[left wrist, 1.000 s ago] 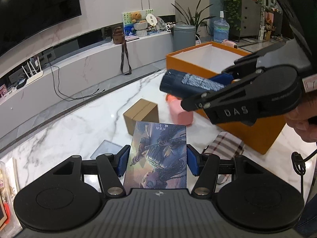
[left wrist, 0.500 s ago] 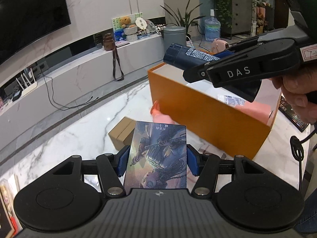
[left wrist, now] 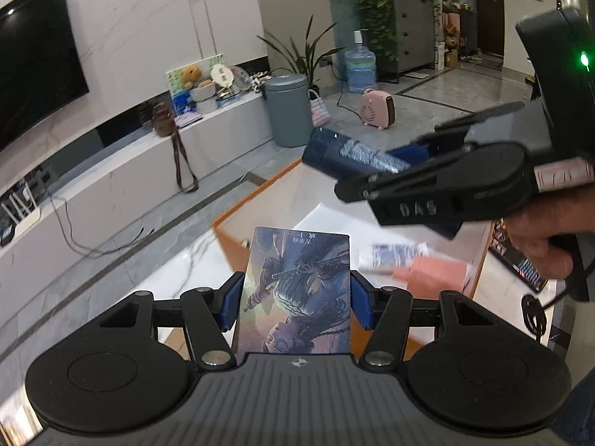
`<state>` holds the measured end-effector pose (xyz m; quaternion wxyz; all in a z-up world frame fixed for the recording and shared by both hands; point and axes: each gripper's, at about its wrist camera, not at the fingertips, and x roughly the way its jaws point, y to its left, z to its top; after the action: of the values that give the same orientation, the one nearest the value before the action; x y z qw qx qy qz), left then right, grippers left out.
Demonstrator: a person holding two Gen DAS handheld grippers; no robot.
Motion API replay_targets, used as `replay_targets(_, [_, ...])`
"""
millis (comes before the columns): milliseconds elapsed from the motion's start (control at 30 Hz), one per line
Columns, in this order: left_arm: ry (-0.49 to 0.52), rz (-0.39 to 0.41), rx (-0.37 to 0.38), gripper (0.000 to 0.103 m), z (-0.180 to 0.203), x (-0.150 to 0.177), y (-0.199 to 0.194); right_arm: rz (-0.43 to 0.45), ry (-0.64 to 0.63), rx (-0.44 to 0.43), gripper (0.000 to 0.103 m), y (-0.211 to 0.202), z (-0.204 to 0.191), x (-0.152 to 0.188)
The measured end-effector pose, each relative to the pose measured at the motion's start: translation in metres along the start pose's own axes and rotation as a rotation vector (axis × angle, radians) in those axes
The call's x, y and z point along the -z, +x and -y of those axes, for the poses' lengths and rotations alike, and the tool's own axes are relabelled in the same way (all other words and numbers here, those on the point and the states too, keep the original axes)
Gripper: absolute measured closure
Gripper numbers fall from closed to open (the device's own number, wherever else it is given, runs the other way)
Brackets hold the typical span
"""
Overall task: Organize rigid objects
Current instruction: 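Lift the card and black spray can with both tools over the orange box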
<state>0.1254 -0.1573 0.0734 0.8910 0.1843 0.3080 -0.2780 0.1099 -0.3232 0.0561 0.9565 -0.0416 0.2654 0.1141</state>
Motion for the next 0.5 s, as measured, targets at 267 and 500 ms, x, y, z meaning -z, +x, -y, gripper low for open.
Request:
replay_targets(267, [0.057,0.004,0.028,0.036,0.025,-0.027,0.022,-0.008,0.050,0.033,0.059,-0.001,0.030,0.000])
replay_targets(500, [0.120,-0.040,0.045,0.036,0.046,-0.033,0.047,-0.072,0.057,0.073,0.059,0.009,0.048,0.006])
